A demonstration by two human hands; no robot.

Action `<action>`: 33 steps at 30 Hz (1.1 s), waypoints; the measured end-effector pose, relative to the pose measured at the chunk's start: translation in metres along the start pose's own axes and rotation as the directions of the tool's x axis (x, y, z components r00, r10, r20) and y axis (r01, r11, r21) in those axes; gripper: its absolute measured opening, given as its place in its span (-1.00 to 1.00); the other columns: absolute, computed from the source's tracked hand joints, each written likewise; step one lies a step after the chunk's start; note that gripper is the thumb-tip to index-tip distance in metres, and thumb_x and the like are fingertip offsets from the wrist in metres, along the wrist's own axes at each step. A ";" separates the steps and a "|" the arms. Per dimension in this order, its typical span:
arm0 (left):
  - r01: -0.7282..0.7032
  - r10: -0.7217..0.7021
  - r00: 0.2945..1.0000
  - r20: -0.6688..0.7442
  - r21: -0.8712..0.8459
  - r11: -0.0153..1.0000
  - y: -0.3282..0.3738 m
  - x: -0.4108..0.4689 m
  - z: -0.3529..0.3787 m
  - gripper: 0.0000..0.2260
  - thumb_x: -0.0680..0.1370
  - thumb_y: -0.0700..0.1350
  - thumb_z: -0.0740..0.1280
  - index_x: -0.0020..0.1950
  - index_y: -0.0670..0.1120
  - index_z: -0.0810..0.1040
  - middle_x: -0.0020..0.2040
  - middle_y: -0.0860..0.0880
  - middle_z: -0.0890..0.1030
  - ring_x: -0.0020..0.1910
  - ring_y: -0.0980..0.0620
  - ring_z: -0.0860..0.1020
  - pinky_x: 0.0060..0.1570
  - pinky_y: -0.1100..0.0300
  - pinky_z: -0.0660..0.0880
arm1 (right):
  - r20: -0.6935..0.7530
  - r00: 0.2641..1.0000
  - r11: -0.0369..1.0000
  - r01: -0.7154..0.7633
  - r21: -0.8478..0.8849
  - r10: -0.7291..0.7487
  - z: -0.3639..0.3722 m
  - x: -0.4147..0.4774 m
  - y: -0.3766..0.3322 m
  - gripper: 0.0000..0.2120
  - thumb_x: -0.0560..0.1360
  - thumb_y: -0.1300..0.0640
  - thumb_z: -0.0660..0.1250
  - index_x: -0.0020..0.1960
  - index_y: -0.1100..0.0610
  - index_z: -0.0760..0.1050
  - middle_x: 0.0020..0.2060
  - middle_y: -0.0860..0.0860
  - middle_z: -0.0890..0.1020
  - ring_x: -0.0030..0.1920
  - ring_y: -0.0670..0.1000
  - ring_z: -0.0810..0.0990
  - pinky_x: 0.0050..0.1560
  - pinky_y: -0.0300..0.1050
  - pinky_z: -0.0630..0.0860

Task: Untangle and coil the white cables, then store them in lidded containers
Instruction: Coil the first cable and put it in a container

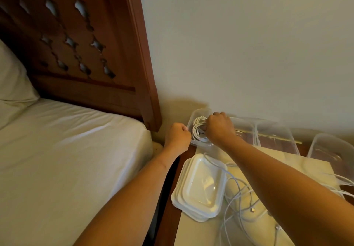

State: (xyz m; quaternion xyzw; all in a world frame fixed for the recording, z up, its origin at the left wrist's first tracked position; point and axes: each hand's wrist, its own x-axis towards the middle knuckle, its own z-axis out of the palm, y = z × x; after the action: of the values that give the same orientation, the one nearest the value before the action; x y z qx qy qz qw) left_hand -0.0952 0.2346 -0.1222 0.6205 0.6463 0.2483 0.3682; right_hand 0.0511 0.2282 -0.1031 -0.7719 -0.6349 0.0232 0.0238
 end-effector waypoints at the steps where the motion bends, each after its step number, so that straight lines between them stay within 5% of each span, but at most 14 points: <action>1: 0.000 0.000 1.000 0.004 0.004 1.000 0.000 0.000 0.000 -0.79 0.67 -0.17 0.27 -0.04 -0.21 0.66 -0.16 -0.24 0.66 -0.30 -0.18 0.64 -0.34 0.07 0.62 | -0.003 1.000 1.000 0.001 0.022 -0.001 0.001 -0.001 0.000 -0.71 0.63 0.09 0.33 0.30 0.18 0.57 0.15 0.14 0.62 0.17 0.16 0.53 0.12 0.01 0.51; 9: 0.024 -0.024 1.000 0.011 0.002 1.000 0.000 0.001 0.002 -0.84 0.69 -0.14 0.29 0.03 -0.15 0.64 -0.20 -0.16 0.67 -0.54 0.05 0.56 -0.31 0.10 0.65 | -0.045 0.987 0.988 0.151 -0.026 -0.152 0.003 -0.025 -0.003 -0.60 0.60 -0.01 0.29 0.39 0.10 0.52 0.35 0.11 0.49 0.31 0.15 0.41 0.27 0.04 0.45; 13: 0.015 -0.015 1.000 0.022 0.017 1.000 0.002 0.000 0.000 -0.84 0.69 -0.13 0.28 0.05 -0.15 0.64 -0.19 -0.15 0.66 -0.51 0.04 0.57 -0.38 0.20 0.59 | 0.044 0.978 0.979 0.201 0.040 -0.203 0.007 -0.027 -0.006 -0.69 0.62 -0.01 0.31 0.29 0.08 0.61 0.28 0.07 0.55 0.23 0.11 0.51 0.14 0.04 0.59; 17: 0.008 -0.010 0.999 0.044 0.049 0.999 0.004 0.001 -0.003 -0.84 0.69 -0.14 0.29 0.05 -0.15 0.65 -0.23 -0.13 0.65 -0.56 0.07 0.54 -0.46 0.26 0.55 | 0.010 0.989 0.984 0.144 0.102 -0.146 0.007 -0.019 -0.013 -0.85 0.57 0.22 0.38 0.14 0.13 0.63 0.02 0.09 0.68 -0.14 0.06 0.57 -0.18 -0.10 0.52; 22: 0.016 -0.021 0.998 0.060 0.069 0.998 0.007 0.002 -0.005 -0.84 0.69 -0.11 0.29 0.05 -0.14 0.63 -0.28 -0.09 0.63 -0.60 0.09 0.54 -0.50 0.31 0.50 | -0.014 0.991 0.983 0.136 0.125 -0.136 0.005 -0.013 -0.020 -0.93 0.54 0.20 0.45 0.02 0.14 0.63 -0.11 0.08 0.67 -0.19 0.08 0.65 -0.18 -0.09 0.61; 27: 0.012 -0.016 0.998 0.054 0.078 0.997 0.010 -0.002 -0.005 -0.84 0.70 -0.11 0.27 0.06 -0.13 0.63 -0.24 -0.09 0.65 -0.55 0.07 0.57 -0.45 0.29 0.55 | -0.059 0.984 0.980 0.176 0.092 -0.171 -0.003 -0.019 -0.011 -0.93 0.51 0.18 0.48 -0.02 0.11 0.62 -0.22 0.04 0.62 -0.26 0.09 0.60 -0.27 -0.10 0.56; 31: 0.012 -0.017 0.997 0.069 0.069 0.998 0.012 -0.010 -0.008 -0.80 0.72 -0.07 0.23 0.12 -0.13 0.61 -0.17 -0.09 0.66 -0.45 0.06 0.61 -0.39 0.28 0.58 | -0.067 0.978 0.969 0.206 0.139 -0.198 -0.024 -0.040 -0.003 -0.85 0.56 0.13 0.45 0.10 0.15 0.68 -0.05 0.10 0.70 -0.16 0.08 0.61 -0.14 -0.12 0.54; 33: 0.001 -0.009 0.997 0.081 0.103 0.995 0.017 -0.018 -0.011 -0.76 0.73 -0.07 0.19 0.21 -0.14 0.60 0.00 -0.11 0.67 -0.21 -0.01 0.66 -0.19 0.19 0.63 | -0.063 0.979 0.960 0.202 0.197 -0.193 -0.032 -0.053 0.005 -0.74 0.56 0.07 0.45 0.21 0.15 0.66 0.08 0.11 0.68 0.00 0.10 0.63 -0.06 -0.12 0.51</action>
State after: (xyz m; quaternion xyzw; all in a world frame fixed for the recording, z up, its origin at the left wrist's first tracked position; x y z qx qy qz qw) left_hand -0.0944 0.2198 -0.0994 0.6466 0.6443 0.1882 0.3625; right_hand 0.0479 0.1750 -0.0708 -0.6987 -0.7023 0.0682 0.1182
